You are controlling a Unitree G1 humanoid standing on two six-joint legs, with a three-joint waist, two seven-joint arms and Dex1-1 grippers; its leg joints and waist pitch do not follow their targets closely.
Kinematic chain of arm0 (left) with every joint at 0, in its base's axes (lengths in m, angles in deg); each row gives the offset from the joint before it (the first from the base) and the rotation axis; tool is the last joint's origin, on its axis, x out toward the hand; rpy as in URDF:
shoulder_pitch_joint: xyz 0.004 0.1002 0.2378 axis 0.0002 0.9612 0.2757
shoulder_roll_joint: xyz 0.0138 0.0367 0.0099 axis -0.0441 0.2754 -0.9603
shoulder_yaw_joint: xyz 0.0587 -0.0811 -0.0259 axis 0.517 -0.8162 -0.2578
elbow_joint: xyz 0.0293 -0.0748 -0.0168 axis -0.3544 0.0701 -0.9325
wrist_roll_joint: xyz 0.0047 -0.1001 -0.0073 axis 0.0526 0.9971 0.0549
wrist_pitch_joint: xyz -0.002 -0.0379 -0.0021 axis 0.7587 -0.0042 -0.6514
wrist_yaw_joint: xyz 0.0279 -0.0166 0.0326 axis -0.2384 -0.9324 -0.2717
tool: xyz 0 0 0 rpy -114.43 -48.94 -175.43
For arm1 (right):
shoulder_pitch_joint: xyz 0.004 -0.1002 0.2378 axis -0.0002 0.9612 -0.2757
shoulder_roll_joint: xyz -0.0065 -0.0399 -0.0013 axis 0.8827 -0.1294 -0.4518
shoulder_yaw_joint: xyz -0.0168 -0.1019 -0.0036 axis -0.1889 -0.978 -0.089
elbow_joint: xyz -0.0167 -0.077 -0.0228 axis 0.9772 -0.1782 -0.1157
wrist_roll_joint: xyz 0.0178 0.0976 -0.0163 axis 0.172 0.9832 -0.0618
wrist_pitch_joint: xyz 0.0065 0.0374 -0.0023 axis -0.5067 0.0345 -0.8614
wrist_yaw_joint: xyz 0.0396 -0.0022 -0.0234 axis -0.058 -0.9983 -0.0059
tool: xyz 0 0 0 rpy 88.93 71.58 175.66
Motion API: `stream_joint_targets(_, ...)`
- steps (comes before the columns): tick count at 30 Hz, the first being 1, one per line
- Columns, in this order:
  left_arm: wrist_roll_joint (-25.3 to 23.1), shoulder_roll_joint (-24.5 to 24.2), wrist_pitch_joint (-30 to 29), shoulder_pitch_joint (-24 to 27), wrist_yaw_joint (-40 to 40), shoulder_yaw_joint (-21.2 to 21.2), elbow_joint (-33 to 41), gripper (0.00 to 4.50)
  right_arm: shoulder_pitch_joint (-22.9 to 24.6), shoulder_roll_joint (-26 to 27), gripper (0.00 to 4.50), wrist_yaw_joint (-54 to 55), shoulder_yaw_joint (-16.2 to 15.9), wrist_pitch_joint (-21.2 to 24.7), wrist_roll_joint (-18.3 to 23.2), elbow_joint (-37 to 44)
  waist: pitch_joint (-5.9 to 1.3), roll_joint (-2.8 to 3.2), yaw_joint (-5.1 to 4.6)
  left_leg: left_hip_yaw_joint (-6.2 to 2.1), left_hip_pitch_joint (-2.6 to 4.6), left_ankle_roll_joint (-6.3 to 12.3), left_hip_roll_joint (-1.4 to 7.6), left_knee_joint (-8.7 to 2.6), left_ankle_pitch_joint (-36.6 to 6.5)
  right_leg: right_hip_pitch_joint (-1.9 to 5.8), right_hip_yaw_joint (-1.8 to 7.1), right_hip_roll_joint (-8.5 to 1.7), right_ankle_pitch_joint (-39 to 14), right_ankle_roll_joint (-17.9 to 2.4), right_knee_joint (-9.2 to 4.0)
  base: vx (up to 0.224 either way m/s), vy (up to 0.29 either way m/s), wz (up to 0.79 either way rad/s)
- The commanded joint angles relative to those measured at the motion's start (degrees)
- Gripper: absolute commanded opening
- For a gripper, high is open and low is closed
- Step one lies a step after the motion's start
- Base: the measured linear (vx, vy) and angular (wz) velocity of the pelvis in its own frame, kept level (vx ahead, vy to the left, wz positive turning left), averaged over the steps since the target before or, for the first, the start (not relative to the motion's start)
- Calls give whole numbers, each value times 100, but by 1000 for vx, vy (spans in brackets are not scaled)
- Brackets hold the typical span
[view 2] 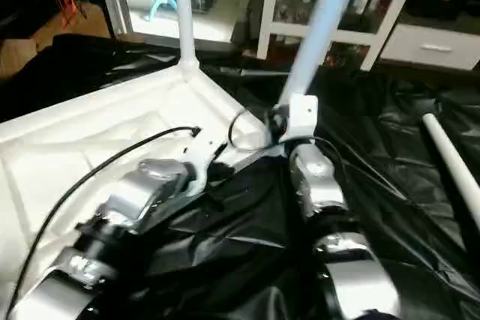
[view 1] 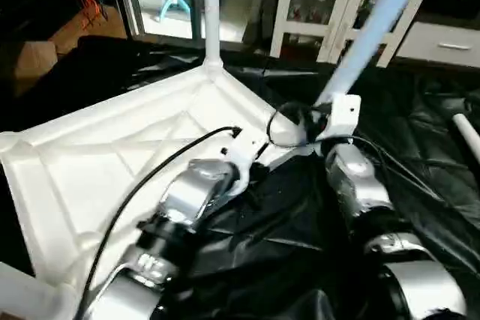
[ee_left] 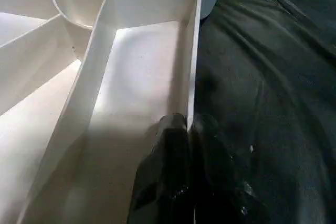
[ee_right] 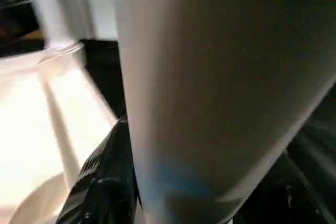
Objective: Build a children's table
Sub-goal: Insert table leg to table base
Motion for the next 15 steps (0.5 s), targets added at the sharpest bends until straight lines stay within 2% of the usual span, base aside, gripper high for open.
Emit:
stream_joint_targets(1,-74,34,-3,-214,489,-331,10,0,588,418,185,29,-201,645,-21,-984,-177,77,-15,-155,12,456,356,-355,-156,140,272,-472,1124,-1571,-276,0,0,0)
stream_joint_targets(2,-85,0,-24,-186,459,-306,30,0,591,435,185,15,-203,657,-18,-985,-155,74,-18,-154,9,484,362,-370,-262,133,264,-475,997,-1557,-291,0,0,0)
stream_joint_targets(5,-75,-134,-50,-83,333,-264,100,0,608,456,185,-147,-218,643,-67,-979,-140,84,-28,-159,29,359,380,-399,-609,115,266,-474,463,-1509,-335,0,0,0)
stream_joint_targets(8,-24,-238,72,-26,77,-180,150,0,593,433,185,-493,-260,719,-123,-981,-142,78,-45,-156,18,289,375,-401,-621,120,271,-466,468,-1494,-331,0,0,0)
stream_joint_targets(10,45,-312,312,40,-216,-87,237,0,597,414,185,-749,-277,738,-146,-946,-143,75,-57,-154,-1,332,364,-392,-544,132,274,-468,594,-1518,-322,0,0,0)
stream_joint_targets(11,99,-569,756,215,-857,199,483,0,624,347,185,-1306,-355,849,-114,-825,-139,74,-48,-167,-1,401,370,-393,-520,132,270,-478,623,-1532,-328,0,0,0)
stream_joint_targets(12,141,-724,1066,327,-1255,360,631,0,642,304,185,-1607,-387,900,-67,-745,-127,61,-92,-171,-69,480,355,-402,-551,165,275,-483,553,-1519,-325,0,0,0)
stream_joint_targets(13,191,-795,1167,388,-1462,418,710,0,652,279,185,-1777,-405,927,-34,-698,-128,78,-92,-189,-68,502,373,-415,-577,165,269,-495,458,-1507,-336,0,0,0)
stream_joint_targets(14,201,-934,1039,450,-1589,489,821,0,679,213,185,-2039,-445,1012,8,-605,-129,93,-134,-170,-41,494,387,-405,-593,145,277,-491,420,-1529,-342,0,0,0)
stream_joint_targets(15,192,-1018,978,483,-1646,529,881,0,698,166,185,-2184,-474,1065,25,-550,-138,101,-134,-169,-22,482,397,-397,-551,143,279,-489,498,-1563,-328,0,0,0)
